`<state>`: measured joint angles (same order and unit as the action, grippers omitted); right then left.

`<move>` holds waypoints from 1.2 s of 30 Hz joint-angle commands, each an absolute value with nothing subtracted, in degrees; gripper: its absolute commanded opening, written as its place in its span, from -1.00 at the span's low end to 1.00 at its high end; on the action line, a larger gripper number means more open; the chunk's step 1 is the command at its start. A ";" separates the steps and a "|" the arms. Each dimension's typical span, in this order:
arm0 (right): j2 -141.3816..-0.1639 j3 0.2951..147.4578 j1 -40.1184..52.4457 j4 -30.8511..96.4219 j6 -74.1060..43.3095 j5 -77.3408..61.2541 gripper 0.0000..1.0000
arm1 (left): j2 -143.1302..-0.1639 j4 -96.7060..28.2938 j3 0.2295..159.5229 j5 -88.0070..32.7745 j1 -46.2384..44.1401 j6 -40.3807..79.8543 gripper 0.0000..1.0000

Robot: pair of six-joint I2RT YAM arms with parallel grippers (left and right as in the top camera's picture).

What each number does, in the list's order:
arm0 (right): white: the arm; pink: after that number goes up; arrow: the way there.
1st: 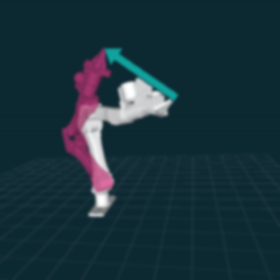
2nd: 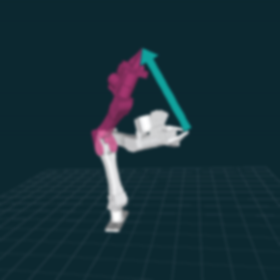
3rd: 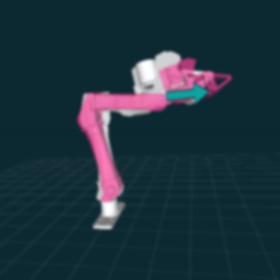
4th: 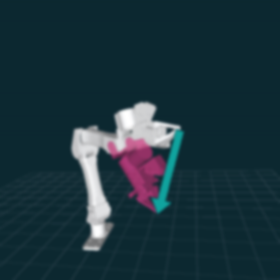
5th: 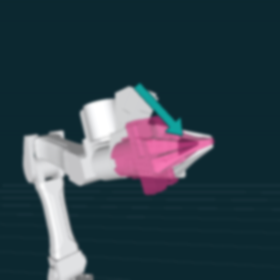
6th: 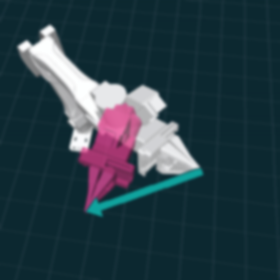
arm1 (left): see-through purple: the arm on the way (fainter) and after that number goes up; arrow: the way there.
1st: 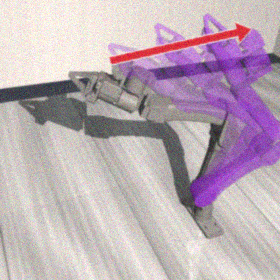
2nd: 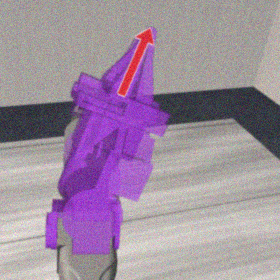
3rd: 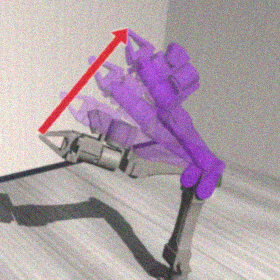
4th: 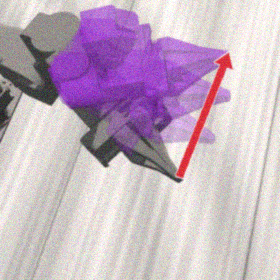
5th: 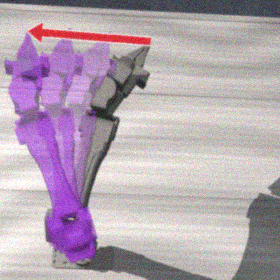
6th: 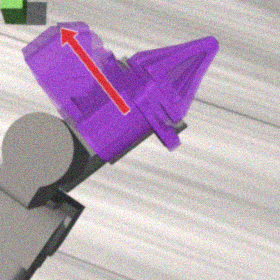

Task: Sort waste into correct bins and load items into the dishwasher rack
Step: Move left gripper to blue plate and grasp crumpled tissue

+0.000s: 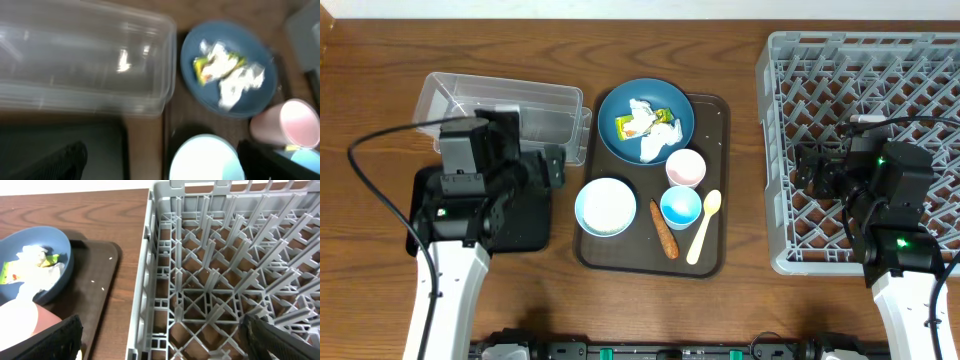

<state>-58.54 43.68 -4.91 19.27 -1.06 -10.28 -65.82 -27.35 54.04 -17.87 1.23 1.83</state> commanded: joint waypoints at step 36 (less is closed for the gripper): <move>-58.41 44.95 -3.68 18.92 -4.23 -11.40 0.99 | -112.25 -9.91 75.83 -15.77 -19.20 3.29 0.97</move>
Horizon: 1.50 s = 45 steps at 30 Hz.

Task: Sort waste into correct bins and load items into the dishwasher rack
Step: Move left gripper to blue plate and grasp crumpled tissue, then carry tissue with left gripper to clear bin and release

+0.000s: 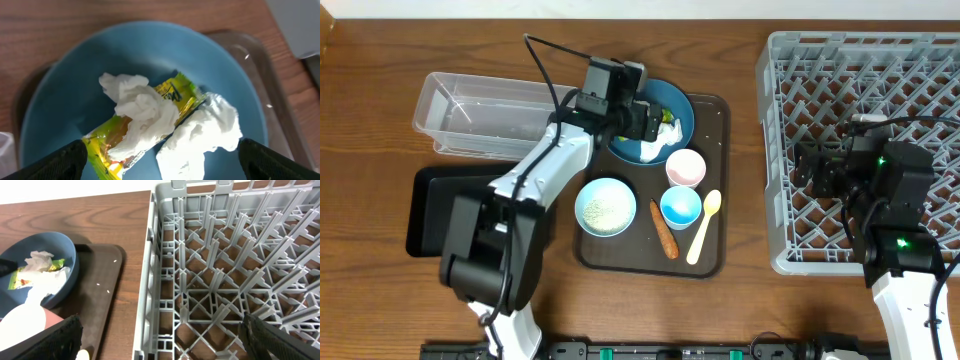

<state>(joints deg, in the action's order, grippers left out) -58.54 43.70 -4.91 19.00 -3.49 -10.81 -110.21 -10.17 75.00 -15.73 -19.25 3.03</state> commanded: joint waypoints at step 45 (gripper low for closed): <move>-58.41 44.95 -3.68 19.57 -4.23 -11.42 0.98 | -116.03 -9.89 75.64 -15.79 -18.94 3.31 -0.88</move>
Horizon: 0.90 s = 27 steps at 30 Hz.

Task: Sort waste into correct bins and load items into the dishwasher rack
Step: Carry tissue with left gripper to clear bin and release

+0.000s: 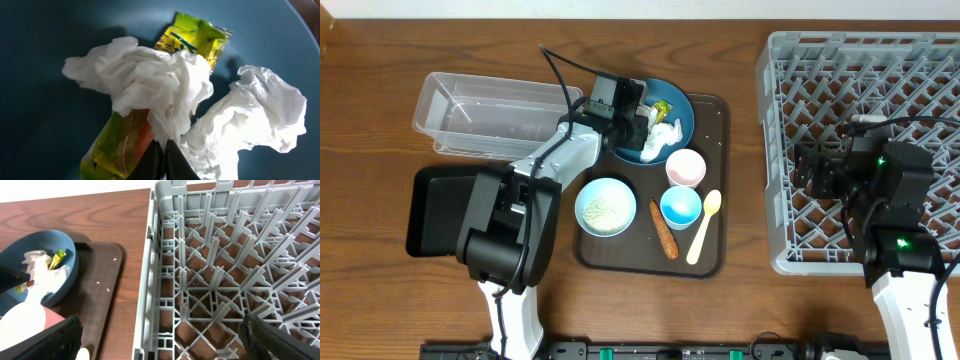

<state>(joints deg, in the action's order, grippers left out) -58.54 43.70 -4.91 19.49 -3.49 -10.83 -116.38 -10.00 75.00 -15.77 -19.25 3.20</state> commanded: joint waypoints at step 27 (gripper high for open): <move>-58.41 44.95 -3.68 19.51 -4.23 -11.40 0.99 | -97.10 -19.38 75.61 -8.21 -3.07 3.09 -0.88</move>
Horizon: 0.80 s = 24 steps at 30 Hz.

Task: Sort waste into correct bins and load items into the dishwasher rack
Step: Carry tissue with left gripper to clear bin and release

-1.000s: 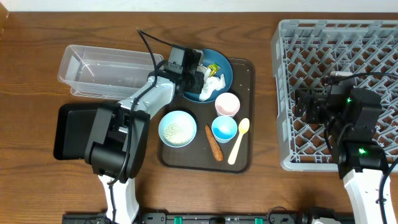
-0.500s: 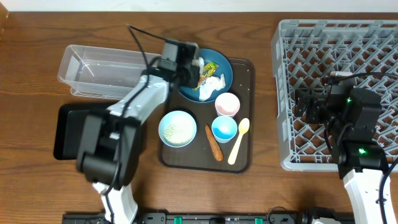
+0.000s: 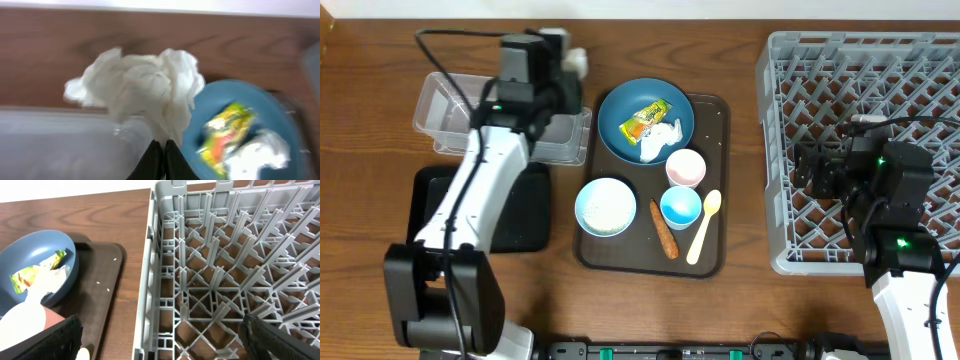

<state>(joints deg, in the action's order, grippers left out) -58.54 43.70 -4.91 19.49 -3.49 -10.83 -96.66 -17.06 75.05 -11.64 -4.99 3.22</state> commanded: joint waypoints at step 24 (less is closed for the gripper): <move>-58.41 44.95 -3.68 19.53 -4.23 -11.40 0.98 | -96.77 -22.61 75.72 -8.49 -6.83 -2.31 0.11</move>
<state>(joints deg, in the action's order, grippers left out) -58.54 43.70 -4.91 19.49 -3.49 -10.92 -99.04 -23.70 75.02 -8.51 -4.14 0.97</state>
